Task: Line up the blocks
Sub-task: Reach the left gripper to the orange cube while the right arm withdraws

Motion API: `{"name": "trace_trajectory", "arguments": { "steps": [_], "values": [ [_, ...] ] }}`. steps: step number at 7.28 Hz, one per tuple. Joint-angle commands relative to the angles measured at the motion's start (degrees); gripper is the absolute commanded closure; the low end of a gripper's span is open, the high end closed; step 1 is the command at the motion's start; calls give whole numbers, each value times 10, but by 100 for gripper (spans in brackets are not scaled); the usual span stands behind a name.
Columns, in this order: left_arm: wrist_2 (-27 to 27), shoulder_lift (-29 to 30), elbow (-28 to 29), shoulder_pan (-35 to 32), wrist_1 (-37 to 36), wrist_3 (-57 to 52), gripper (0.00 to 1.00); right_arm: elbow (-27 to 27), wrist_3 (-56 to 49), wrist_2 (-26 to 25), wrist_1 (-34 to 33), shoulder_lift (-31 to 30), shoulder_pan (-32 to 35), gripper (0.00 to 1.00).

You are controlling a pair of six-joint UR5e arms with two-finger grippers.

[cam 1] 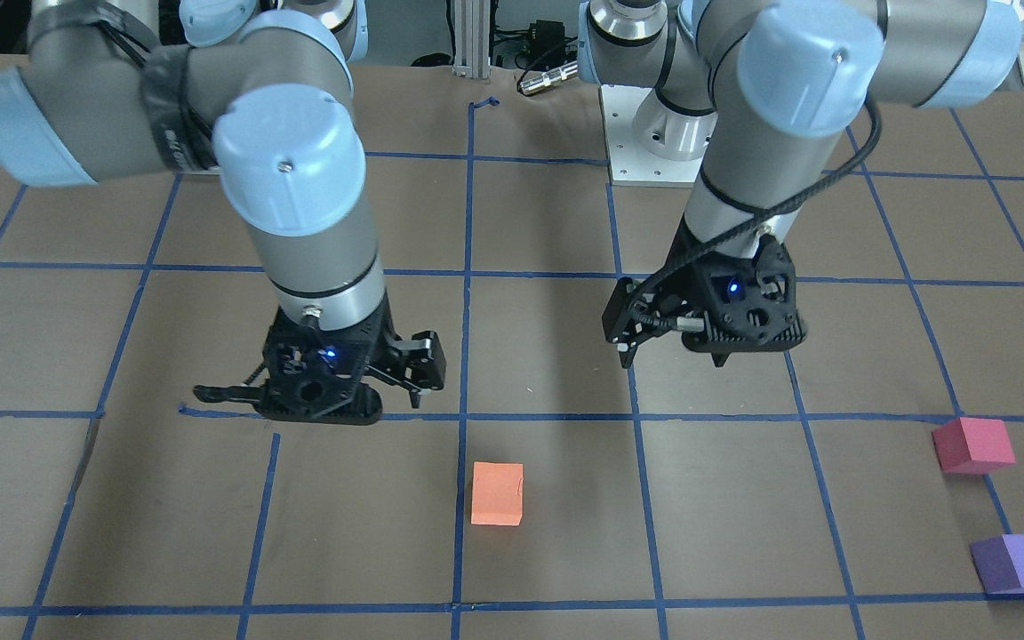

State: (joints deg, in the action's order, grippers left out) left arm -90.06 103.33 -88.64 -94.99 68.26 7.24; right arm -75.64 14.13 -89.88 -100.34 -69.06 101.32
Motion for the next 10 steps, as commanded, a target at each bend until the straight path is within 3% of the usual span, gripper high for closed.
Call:
{"name": "trace_trajectory", "arguments": {
  "steps": [1, 2, 4, 5, 6, 7, 9, 10],
  "values": [
    [-2, 82, 28, -45, -65, 40, 0, -38, -77, -1, 47, -66, -47, 0],
    [-7, 113, 43, -53, -66, 54, 0, -80, -75, 1, 38, -87, -47, 0],
    [-25, 167, 79, -76, -82, 61, 0, -97, -71, -3, 34, -107, -53, 0],
    [-33, 185, 87, -81, -85, 60, 0, -95, -72, -24, 32, -111, -59, 0],
    [-32, 197, 91, -82, -101, 61, 0, -96, -80, -81, 33, -117, -72, 0],
    [-30, 208, 91, -86, -114, 62, 0, -100, -78, -95, 33, -135, -74, 0],
    [-30, 225, 94, -92, -126, 65, 0, -104, -81, -88, 48, -152, -74, 0],
    [-28, 231, 94, -98, -127, 65, 0, -104, -105, -22, 62, -155, -75, 0]
  ]
}}
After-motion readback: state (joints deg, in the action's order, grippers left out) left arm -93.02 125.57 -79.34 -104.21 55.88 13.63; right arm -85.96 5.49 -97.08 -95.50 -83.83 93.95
